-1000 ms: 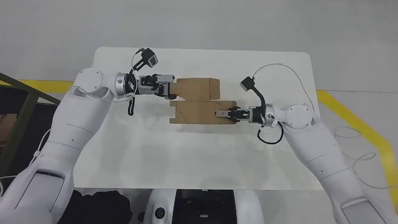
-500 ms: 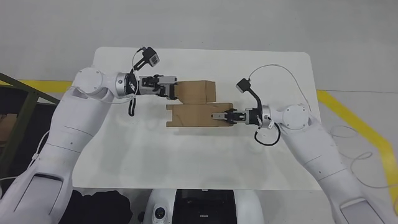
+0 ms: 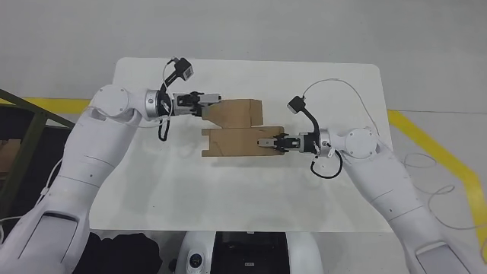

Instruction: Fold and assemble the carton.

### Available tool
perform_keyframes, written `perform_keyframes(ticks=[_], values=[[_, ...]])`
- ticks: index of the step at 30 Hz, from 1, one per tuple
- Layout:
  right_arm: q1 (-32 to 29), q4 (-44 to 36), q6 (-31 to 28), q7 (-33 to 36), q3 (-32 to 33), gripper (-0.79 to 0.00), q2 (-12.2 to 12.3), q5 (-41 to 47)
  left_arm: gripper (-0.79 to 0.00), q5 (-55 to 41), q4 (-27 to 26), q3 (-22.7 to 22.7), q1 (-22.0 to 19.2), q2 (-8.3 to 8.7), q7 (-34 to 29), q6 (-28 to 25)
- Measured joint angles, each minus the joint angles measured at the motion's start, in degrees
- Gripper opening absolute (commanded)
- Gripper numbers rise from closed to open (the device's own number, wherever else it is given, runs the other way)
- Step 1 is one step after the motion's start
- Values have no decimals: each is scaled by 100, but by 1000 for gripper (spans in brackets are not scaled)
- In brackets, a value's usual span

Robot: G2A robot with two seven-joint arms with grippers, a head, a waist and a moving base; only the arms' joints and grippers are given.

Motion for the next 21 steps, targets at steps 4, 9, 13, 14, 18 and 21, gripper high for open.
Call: perform_keyframes(ticks=[4,9,13,14,18,21], values=[[-2,-10,6,-4,13,-785,4,-12,-486,133,6,-17,22,7,76,20],[-3,-21,28,-13,25,-785,9,-38,-511,318,0,-38,46,21,137,102],[-1,-27,38,-28,34,-785,12,-65,-508,528,-24,-28,55,33,181,210],[1,-29,44,-30,37,-785,14,-73,-508,567,-30,-26,57,35,188,234],[1,-40,68,-55,53,-785,20,-119,-526,718,-74,-30,68,46,216,293],[-8,-56,90,-79,61,-785,24,-152,-542,868,-132,-44,90,59,254,290]])
